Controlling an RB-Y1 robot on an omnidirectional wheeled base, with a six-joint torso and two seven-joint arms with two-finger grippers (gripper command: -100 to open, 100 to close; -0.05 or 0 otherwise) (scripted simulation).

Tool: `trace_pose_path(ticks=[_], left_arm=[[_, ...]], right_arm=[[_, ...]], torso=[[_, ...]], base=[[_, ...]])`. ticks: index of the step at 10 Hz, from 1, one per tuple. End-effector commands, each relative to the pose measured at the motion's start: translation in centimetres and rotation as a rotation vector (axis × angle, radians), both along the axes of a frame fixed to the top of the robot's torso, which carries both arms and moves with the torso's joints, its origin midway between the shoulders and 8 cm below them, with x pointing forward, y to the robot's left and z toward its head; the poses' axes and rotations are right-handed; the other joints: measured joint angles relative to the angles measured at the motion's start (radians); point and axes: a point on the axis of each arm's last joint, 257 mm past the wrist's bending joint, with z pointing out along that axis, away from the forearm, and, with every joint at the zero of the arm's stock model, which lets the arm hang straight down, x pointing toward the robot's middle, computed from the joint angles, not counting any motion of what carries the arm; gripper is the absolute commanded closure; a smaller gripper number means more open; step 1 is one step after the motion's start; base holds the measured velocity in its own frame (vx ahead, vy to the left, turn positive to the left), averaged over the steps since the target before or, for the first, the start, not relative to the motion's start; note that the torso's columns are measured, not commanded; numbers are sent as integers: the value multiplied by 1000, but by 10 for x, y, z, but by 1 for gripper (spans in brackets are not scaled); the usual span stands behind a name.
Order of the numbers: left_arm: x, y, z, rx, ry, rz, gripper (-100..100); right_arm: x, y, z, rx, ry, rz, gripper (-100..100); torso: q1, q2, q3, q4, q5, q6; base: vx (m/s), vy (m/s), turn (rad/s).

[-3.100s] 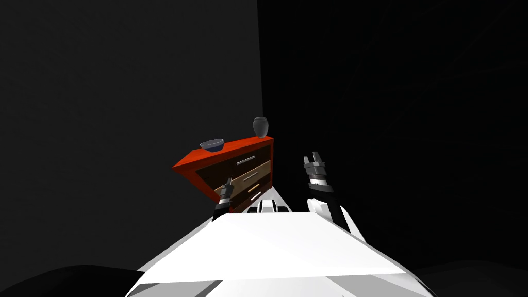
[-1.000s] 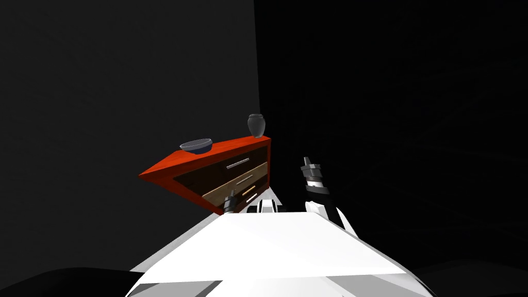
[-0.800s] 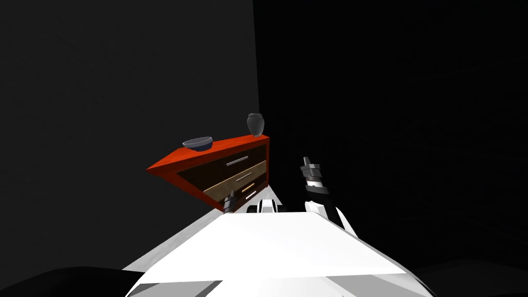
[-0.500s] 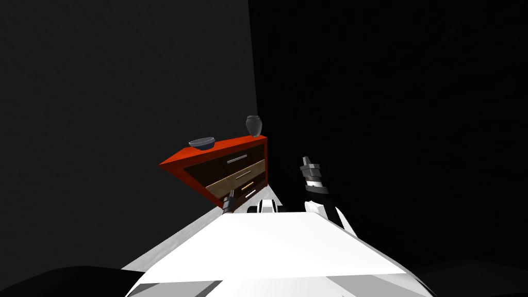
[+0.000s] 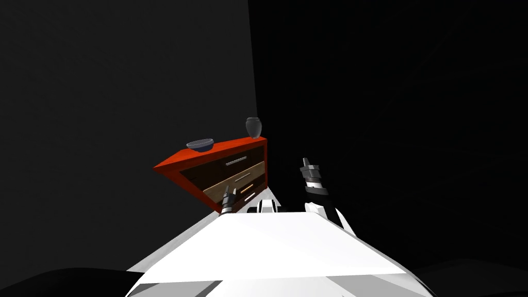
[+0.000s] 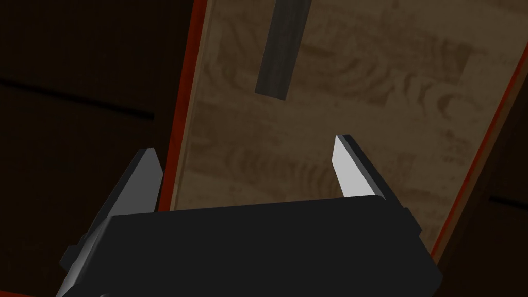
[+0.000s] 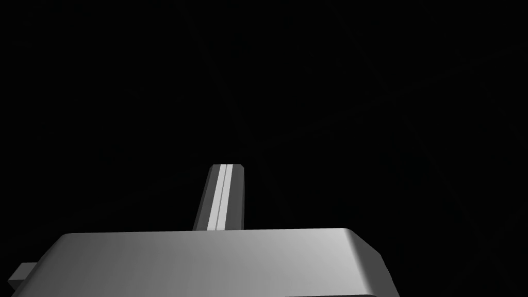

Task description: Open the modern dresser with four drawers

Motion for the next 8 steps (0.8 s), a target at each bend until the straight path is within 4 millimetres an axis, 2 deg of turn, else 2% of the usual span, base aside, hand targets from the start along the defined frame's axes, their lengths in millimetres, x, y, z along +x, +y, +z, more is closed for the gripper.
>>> trace_pose_path(ticks=[1,2,4,5,6,8], left_arm=[[10,-6,-2,-30,13,10,-100],[7,-2,-1,-19,8,6,-100],[20,1,5,-26,10,4,-100],[17,1,4,-24,8,5,-100],[9,-2,-1,-22,10,7,100],[12,-3,5,-25,5,0,100]], right_arm=[[-1,0,-2,0,4,0,0],[-2,0,-3,0,7,0,0],[-3,1,-2,-2,1,1,0],[-4,1,-2,-3,0,0,0],[-5,1,-1,-4,-2,0,0],[-6,1,1,-5,-10,1,0]], torso=[[0,-3,-2,-1,0,-1],[-1,-6,-4,-2,0,-1],[1,-2,0,-3,-2,0],[2,-3,0,-3,-1,0],[1,0,1,-3,-2,0],[1,6,6,-1,-3,2]], base=[[45,0,-6],[-11,5,-30],[14,21,-39],[-4,13,-37],[-33,-10,40],[-77,-37,5]])
